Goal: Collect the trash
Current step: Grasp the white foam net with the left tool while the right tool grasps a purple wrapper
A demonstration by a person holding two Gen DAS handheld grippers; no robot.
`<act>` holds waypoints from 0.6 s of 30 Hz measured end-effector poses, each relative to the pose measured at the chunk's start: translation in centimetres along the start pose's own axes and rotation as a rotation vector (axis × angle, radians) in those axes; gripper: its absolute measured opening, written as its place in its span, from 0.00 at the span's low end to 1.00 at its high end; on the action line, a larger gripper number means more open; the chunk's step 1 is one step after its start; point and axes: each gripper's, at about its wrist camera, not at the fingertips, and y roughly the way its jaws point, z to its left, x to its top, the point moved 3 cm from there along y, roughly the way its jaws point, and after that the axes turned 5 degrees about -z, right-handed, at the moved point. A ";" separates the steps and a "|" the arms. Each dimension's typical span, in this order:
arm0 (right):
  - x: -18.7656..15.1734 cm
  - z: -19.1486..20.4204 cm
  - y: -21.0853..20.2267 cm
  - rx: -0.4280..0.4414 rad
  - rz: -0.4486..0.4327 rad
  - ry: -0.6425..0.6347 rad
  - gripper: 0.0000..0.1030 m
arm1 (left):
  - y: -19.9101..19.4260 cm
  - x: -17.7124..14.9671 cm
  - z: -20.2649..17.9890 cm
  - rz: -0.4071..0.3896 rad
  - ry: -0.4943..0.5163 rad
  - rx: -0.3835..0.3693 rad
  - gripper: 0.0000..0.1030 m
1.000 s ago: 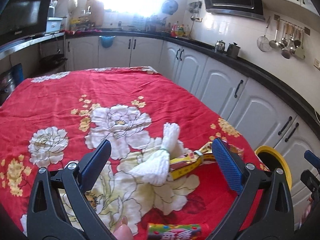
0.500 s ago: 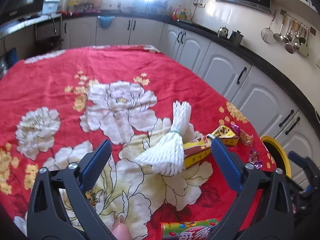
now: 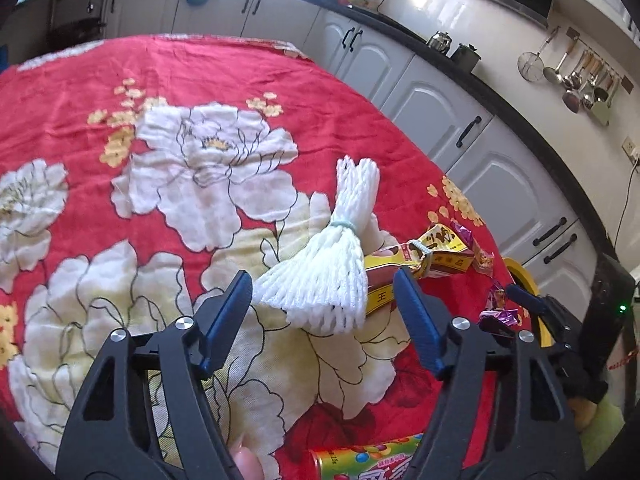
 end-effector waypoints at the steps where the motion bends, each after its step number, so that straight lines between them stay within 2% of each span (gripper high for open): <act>1: 0.0 -0.1 0.2 0.011 0.005 0.013 0.93 | 0.1 0.0 0.1 0.002 -0.005 -0.003 0.57; 3: -0.1 -0.1 0.5 0.021 0.011 0.030 0.93 | 0.2 -0.1 0.3 0.006 -0.015 -0.011 0.52; 6: -0.2 0.0 0.6 0.027 0.011 0.035 0.91 | 0.3 -0.1 0.5 0.013 -0.023 -0.016 0.37; 8: -0.4 0.1 0.7 0.032 0.018 0.033 0.83 | 0.4 -0.2 0.6 0.019 -0.025 -0.014 0.31; 10: -0.5 0.1 0.6 0.028 0.012 0.031 0.78 | 0.5 -0.2 0.7 0.023 -0.027 -0.012 0.24; 15: -0.6 -0.1 0.3 0.042 0.001 0.043 0.70 | 0.1 -0.3 0.8 0.018 -0.034 -0.033 0.10; 18: -0.8 0.0 0.1 0.048 -0.001 0.035 0.69 | -0.1 -0.4 0.6 0.014 -0.022 -0.028 0.06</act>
